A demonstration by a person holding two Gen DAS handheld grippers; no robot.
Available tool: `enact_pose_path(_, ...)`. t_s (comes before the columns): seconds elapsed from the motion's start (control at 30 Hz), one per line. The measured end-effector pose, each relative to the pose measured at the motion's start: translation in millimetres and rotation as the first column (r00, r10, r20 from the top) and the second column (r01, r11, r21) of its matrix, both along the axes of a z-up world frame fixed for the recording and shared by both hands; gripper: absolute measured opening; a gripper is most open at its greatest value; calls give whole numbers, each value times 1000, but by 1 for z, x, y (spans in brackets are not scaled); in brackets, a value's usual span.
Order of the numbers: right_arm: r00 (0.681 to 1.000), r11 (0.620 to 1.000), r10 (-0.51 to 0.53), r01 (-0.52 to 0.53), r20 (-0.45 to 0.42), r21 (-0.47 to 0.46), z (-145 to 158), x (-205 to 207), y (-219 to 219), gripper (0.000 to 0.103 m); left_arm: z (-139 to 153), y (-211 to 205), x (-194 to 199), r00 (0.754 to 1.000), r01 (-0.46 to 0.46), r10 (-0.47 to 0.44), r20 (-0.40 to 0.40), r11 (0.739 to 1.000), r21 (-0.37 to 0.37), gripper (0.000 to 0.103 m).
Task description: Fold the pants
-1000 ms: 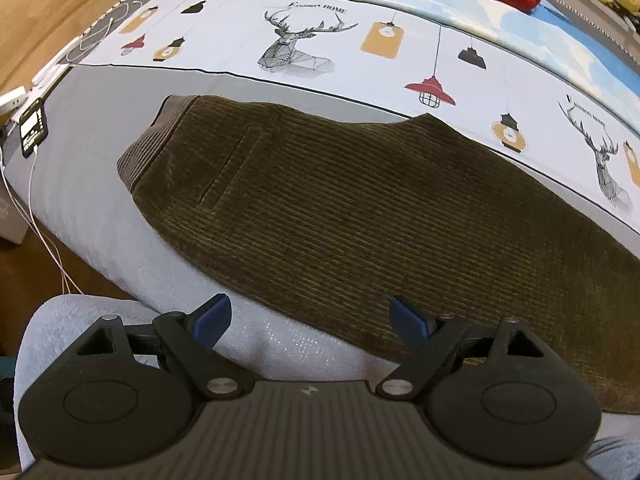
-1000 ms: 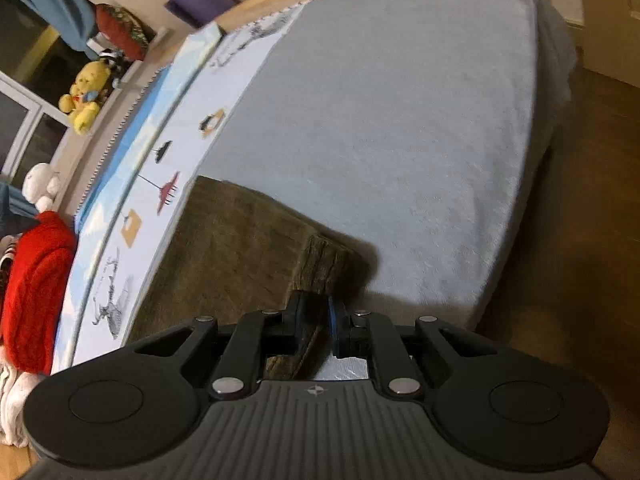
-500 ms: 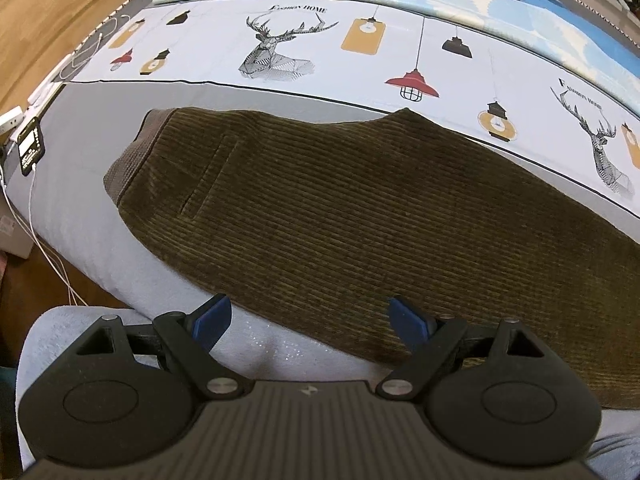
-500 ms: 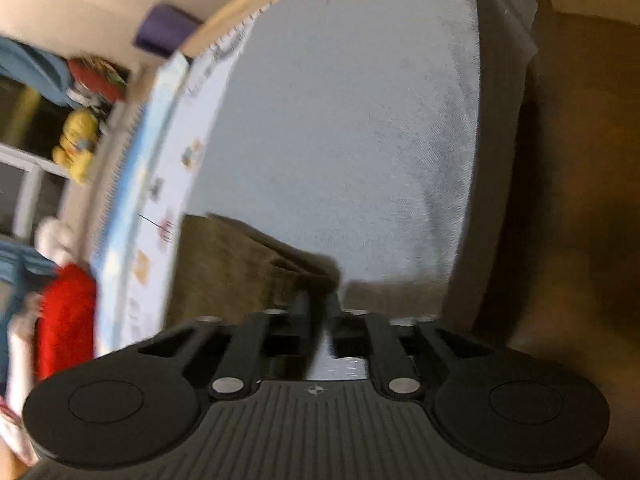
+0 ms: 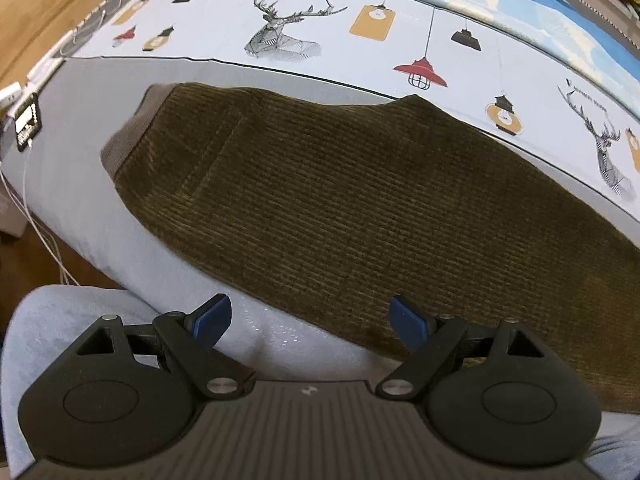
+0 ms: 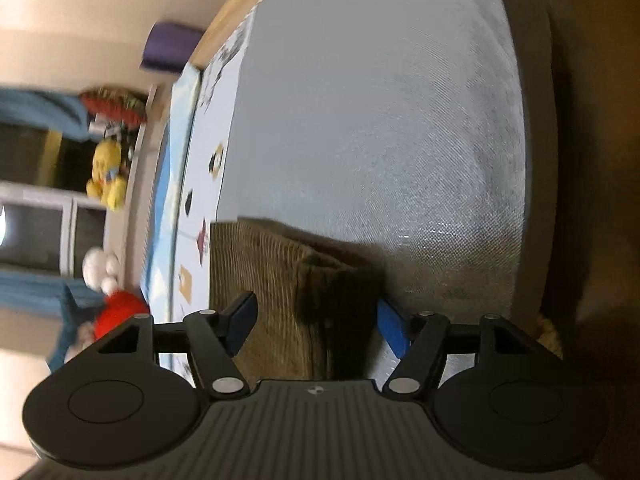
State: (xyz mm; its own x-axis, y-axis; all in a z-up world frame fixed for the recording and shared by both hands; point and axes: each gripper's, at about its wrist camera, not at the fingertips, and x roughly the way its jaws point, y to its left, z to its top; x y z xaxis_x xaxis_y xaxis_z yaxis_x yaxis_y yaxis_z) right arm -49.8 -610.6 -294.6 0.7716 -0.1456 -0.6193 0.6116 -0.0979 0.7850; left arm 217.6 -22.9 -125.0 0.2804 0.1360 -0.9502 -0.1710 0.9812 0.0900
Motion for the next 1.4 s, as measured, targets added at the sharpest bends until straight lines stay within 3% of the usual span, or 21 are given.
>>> enact_pose_path(0.23, 999, 1000, 26, -26, -26, 9, 4, 12, -1, 65, 2, -25, 37, 993, 96, -97, 64, 995, 16, 90)
enact_pose_path(0.3, 996, 999, 35, -34, -85, 14, 13, 12, -4, 64, 6, -23, 58, 992, 93, -95, 83, 995, 22, 90)
enact_pose_path(0.4, 976, 990, 82, -102, -202, -93, 40, 15, -3, 65, 10, -10, 90, 991, 68, -72, 109, 997, 32, 90)
enact_pose_path(0.5, 934, 936, 142, -235, -328, -263, 83, 33, 6, 65, 11, 14, 116, 991, 46, -50, 127, 998, 38, 91)
enact_pose_path(0.57, 901, 871, 193, -340, -390, -355, 114, 57, 17, 65, 7, 34, 126, 991, 20, -24, 131, 999, 35, 92)
enact_pose_path(0.63, 879, 794, 277, -437, -388, -423, 143, 93, 37, 65, -1, 62, 132, 991, -15, 13, 135, 1000, 16, 92)
enact_pose_path(0.7, 826, 696, 425, -560, -371, -449, 163, 147, 67, 57, -10, 88, 135, 990, -47, 47, 135, 999, 1, 92)
enact_pose_path(0.8, 695, 563, 657, -711, -293, -422, 170, 235, 127, 34, -28, 121, 136, 989, -86, 86, 123, 996, -9, 92)
enact_pose_path(0.9, 523, 430, 826, -826, -211, -363, 161, 332, 205, 32, -42, 149, 138, 985, -128, 133, 108, 991, -49, 92)
enact_pose_path(0.93, 449, 370, 875, -863, -184, -344, 154, 365, 237, 32, -45, 157, 139, 984, -143, 149, 102, 988, -62, 92)
enact_pose_path(1.0, 334, 264, 927, -905, -172, -333, 141, 419, 289, 33, -48, 170, 138, 980, -164, 172, 98, 983, -87, 92)
enact_pose_path(1.07, 228, 171, 958, -941, -177, -291, 125, 465, 334, 33, -46, 182, 137, 977, -177, 189, 98, 977, -117, 92)
enact_pose_path(1.13, 141, 90, 970, -964, -197, -250, 107, 498, 373, 33, -45, 192, 137, 975, -181, 197, 103, 973, -144, 92)
enact_pose_path(1.2, 82, 30, 969, -976, -231, -217, 91, 517, 403, 33, -45, 197, 138, 973, -188, 204, 110, 972, -143, 92)
enact_pose_path(1.27, 42, -8, 965, -982, -261, -188, 79, 524, 422, 35, -47, 200, 139, 973, -188, 205, 105, 970, -155, 92)
enact_pose_path(1.4, 0, -63, 958, -975, -287, -211, 74, 517, 440, 35, -50, 201, 139, 973, -184, 203, 109, 970, -161, 93)
